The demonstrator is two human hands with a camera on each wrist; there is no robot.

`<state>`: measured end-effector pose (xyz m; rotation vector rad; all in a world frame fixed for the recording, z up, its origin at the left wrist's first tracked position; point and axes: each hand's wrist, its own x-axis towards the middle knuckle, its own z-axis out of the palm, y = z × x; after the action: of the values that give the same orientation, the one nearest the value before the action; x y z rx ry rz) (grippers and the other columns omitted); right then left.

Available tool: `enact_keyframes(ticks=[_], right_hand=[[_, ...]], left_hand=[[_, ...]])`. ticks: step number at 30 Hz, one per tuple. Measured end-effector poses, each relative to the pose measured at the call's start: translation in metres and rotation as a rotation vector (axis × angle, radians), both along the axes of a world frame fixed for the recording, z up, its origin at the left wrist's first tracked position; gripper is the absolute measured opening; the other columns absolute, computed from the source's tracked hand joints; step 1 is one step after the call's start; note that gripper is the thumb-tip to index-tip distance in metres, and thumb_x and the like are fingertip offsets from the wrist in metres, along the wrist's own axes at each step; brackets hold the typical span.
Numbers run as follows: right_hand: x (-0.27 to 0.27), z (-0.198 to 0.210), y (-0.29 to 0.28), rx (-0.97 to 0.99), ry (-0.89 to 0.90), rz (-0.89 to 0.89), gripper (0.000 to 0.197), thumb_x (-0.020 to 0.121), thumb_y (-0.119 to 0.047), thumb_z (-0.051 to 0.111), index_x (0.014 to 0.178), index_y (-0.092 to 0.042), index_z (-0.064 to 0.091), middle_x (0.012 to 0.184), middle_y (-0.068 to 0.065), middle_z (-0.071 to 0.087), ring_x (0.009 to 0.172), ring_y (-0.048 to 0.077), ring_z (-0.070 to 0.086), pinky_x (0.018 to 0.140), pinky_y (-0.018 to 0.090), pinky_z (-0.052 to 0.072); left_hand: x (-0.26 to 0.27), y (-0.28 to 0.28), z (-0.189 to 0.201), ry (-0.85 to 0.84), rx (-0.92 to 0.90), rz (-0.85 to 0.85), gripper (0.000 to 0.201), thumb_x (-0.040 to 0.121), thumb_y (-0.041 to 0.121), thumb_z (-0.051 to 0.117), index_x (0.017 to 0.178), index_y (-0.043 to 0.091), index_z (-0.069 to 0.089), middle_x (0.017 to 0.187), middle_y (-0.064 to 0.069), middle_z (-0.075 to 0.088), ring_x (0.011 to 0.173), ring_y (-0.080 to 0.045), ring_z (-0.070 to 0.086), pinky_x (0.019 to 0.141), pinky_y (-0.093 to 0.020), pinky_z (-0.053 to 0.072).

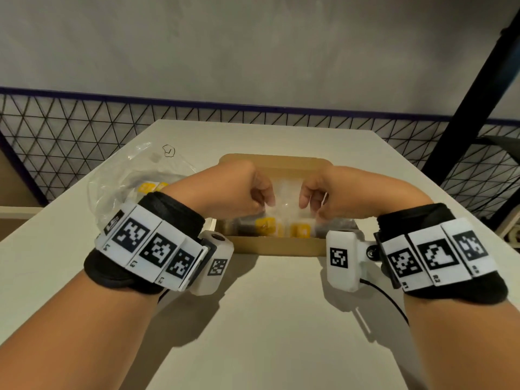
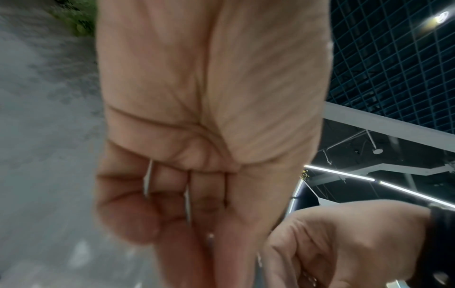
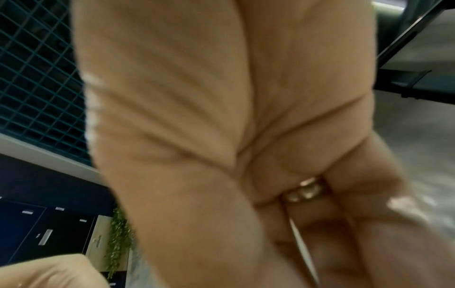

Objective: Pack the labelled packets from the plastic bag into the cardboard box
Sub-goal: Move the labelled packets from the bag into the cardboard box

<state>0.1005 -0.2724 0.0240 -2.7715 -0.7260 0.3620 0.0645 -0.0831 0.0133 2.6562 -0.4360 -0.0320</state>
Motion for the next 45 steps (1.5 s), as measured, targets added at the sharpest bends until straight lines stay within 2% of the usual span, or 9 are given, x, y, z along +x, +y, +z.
enact_keyframes(ticks=[6, 12, 20, 27, 30, 34, 37, 41, 45], right_hand=[[0.002, -0.007, -0.004, -0.077, 0.055, -0.065, 0.030, 0.072, 0.005, 0.059, 0.072, -0.025, 0.063, 0.071, -0.006, 0.059, 0.065, 0.015, 0.056, 0.059, 0.026, 0.048], [0.001, 0.000, -0.001, -0.040, -0.034, -0.039, 0.030, 0.076, 0.009, 0.055, 0.067, -0.020, 0.060, 0.065, -0.007, 0.057, 0.062, 0.010, 0.051, 0.056, 0.019, 0.040], [-0.003, -0.004, 0.003, -0.118, -0.001, -0.048, 0.027, 0.070, 0.007, 0.062, 0.063, -0.018, 0.058, 0.060, -0.007, 0.056, 0.059, 0.009, 0.051, 0.053, 0.018, 0.040], [-0.002, -0.001, 0.001, -0.039, -0.071, -0.069, 0.017, 0.074, -0.010, 0.070, 0.081, -0.022, 0.061, 0.074, -0.007, 0.052, 0.067, 0.010, 0.050, 0.059, 0.022, 0.040], [-0.002, -0.001, 0.004, 0.031, -0.103, -0.045, 0.015, 0.078, -0.019, 0.070, 0.087, -0.026, 0.060, 0.076, -0.010, 0.051, 0.068, 0.004, 0.047, 0.056, 0.019, 0.033], [-0.001, -0.002, 0.010, 0.087, -0.139, -0.003, 0.010, 0.082, -0.025, 0.066, 0.089, -0.027, 0.059, 0.080, -0.013, 0.050, 0.072, 0.001, 0.045, 0.058, 0.018, 0.031], [-0.001, -0.003, 0.011, 0.126, -0.139, 0.003, 0.010, 0.083, -0.025, 0.066, 0.091, -0.027, 0.060, 0.083, -0.013, 0.051, 0.074, 0.001, 0.047, 0.059, 0.017, 0.034], [-0.001, -0.004, 0.013, 0.136, -0.153, 0.012, 0.010, 0.084, -0.026, 0.065, 0.093, -0.025, 0.062, 0.082, -0.014, 0.050, 0.073, 0.000, 0.046, 0.059, 0.016, 0.034], [0.000, -0.006, 0.015, 0.121, -0.142, 0.022, 0.011, 0.084, -0.026, 0.065, 0.095, -0.025, 0.062, 0.083, -0.014, 0.050, 0.074, 0.001, 0.047, 0.060, 0.017, 0.035]], left_hand=[[0.003, 0.005, -0.008, 0.202, 0.211, 0.069, 0.017, 0.079, 0.016, 0.067, 0.092, 0.026, 0.068, 0.080, 0.010, 0.068, 0.079, -0.014, 0.067, 0.076, -0.030, 0.055], [0.002, 0.004, -0.004, 0.102, 0.204, 0.068, 0.013, 0.079, 0.009, 0.067, 0.083, 0.020, 0.070, 0.074, 0.013, 0.063, 0.068, -0.005, 0.058, 0.070, -0.023, 0.050], [0.005, 0.003, -0.010, 0.161, 0.262, 0.097, 0.010, 0.076, 0.014, 0.070, 0.078, 0.023, 0.068, 0.077, 0.007, 0.068, 0.073, -0.014, 0.066, 0.068, -0.025, 0.052], [0.002, 0.023, 0.004, 0.130, 0.203, 0.231, 0.014, 0.074, 0.027, 0.074, 0.086, 0.025, 0.066, 0.079, 0.011, 0.061, 0.074, -0.006, 0.056, 0.061, -0.020, 0.041], [0.004, 0.040, 0.010, 0.129, 0.202, 0.336, 0.009, 0.082, 0.032, 0.066, 0.090, 0.027, 0.065, 0.090, 0.010, 0.063, 0.083, -0.010, 0.056, 0.077, -0.026, 0.046], [0.010, 0.064, 0.009, 0.134, 0.229, 0.509, 0.025, 0.095, 0.015, 0.048, 0.116, 0.016, 0.062, 0.120, -0.005, 0.060, 0.105, -0.020, 0.052, 0.096, -0.032, 0.038], [0.011, 0.076, 0.002, 0.280, 0.411, 0.557, 0.038, 0.099, 0.017, 0.040, 0.136, 0.010, 0.046, 0.140, -0.009, 0.045, 0.128, -0.025, 0.042, 0.095, -0.026, 0.040], [0.012, 0.087, -0.008, 0.494, 0.494, 0.525, 0.058, 0.093, 0.041, 0.049, 0.146, 0.026, 0.028, 0.150, 0.001, 0.032, 0.136, -0.021, 0.032, 0.107, -0.031, 0.030], [0.012, 0.086, -0.011, 0.570, 0.459, 0.485, 0.067, 0.089, 0.040, 0.057, 0.147, 0.026, 0.026, 0.152, -0.001, 0.028, 0.136, -0.022, 0.032, 0.112, -0.035, 0.028]])
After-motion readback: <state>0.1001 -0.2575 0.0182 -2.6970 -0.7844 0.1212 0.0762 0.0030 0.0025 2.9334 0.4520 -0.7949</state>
